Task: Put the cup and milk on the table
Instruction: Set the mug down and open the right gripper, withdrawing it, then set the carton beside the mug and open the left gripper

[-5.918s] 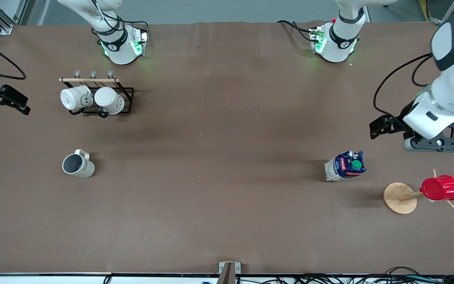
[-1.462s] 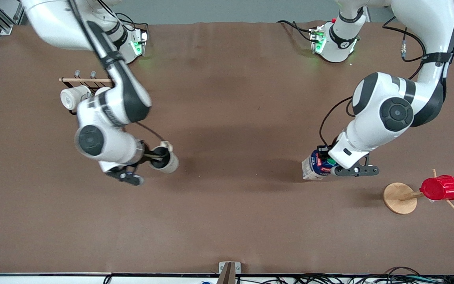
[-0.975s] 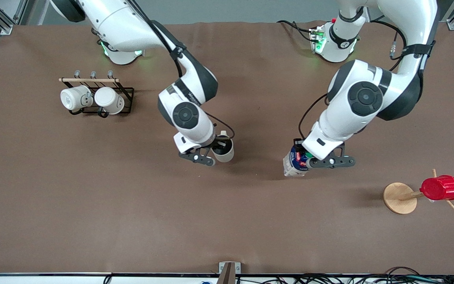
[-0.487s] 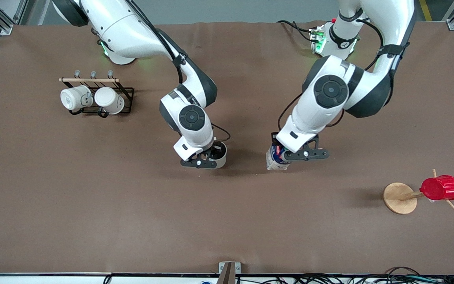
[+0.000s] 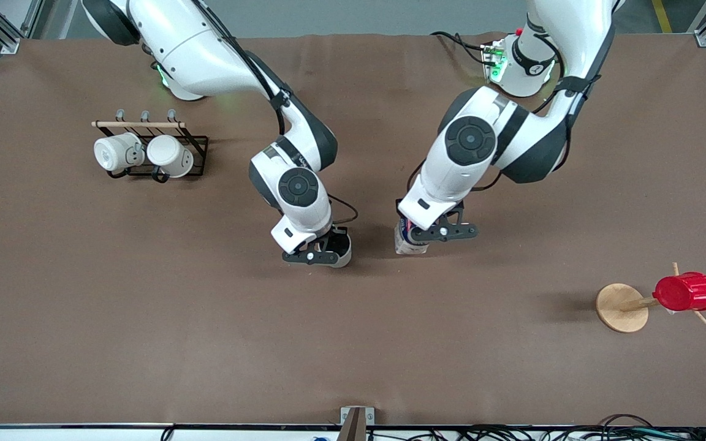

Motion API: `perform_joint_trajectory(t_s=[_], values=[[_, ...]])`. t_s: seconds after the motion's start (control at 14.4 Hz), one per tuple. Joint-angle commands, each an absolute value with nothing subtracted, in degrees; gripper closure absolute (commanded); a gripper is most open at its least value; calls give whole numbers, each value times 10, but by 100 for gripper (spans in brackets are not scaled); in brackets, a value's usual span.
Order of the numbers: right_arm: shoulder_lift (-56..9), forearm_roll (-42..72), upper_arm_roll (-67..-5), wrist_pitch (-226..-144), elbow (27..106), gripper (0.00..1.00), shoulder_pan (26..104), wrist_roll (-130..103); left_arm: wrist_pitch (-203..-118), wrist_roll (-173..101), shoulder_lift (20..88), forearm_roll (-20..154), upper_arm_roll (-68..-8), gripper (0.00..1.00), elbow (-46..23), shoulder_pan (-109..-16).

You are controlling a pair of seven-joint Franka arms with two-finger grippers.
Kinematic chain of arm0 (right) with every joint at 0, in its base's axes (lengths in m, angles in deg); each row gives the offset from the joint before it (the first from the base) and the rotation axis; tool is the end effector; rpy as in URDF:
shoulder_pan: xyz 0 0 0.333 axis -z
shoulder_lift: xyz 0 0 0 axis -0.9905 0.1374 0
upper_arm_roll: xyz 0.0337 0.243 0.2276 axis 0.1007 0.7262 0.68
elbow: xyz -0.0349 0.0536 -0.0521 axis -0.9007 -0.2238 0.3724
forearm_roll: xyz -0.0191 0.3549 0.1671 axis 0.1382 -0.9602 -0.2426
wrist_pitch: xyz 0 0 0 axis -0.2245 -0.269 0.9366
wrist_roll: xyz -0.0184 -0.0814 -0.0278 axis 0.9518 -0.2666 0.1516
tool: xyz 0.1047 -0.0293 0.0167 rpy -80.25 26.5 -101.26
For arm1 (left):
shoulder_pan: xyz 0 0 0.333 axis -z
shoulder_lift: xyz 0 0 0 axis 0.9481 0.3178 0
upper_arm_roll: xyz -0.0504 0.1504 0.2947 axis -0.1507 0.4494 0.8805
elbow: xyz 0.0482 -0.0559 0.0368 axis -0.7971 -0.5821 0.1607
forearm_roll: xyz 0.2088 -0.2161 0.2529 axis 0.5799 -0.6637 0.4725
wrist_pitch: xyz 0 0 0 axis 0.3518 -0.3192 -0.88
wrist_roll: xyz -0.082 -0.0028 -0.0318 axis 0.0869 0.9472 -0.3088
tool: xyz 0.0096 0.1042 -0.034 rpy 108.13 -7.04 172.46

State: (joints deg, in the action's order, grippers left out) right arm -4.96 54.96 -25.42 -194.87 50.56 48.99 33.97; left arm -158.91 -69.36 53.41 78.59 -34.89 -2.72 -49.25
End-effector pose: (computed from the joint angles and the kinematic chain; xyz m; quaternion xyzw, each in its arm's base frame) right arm 0.5887 0.4448 0.2673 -0.9994 0.0330 0.0014 0.0132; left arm 0.5595 -0.3927 0.4034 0.9990 0.0242 -0.0229 0.0298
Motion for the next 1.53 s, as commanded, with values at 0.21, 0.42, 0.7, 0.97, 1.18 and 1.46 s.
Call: perform_joint_trajectory(t_s=[0.21,0.42,0.7,0.97,1.18,1.46], values=[[-204,560,-260,-1871,506,0,560,332,-1575,-709,562,794,-344,90,39,-458],[-265,560,-259,-1815,506,0,627,284,-1575,-724,593,810,-333,91,67,-427],[-337,560,-259,-1739,511,0,714,188,-1575,-778,618,844,-334,91,86,-404],[-390,559,-258,-1681,521,0,812,91,-1579,-786,634,844,-333,91,90,-400],[-434,554,-257,-1682,568,0,858,30,-1588,-788,649,844,-333,82,93,-401],[-486,550,-258,-1685,645,0,893,-31,-1601,-792,659,845,-332,11,93,-404]])
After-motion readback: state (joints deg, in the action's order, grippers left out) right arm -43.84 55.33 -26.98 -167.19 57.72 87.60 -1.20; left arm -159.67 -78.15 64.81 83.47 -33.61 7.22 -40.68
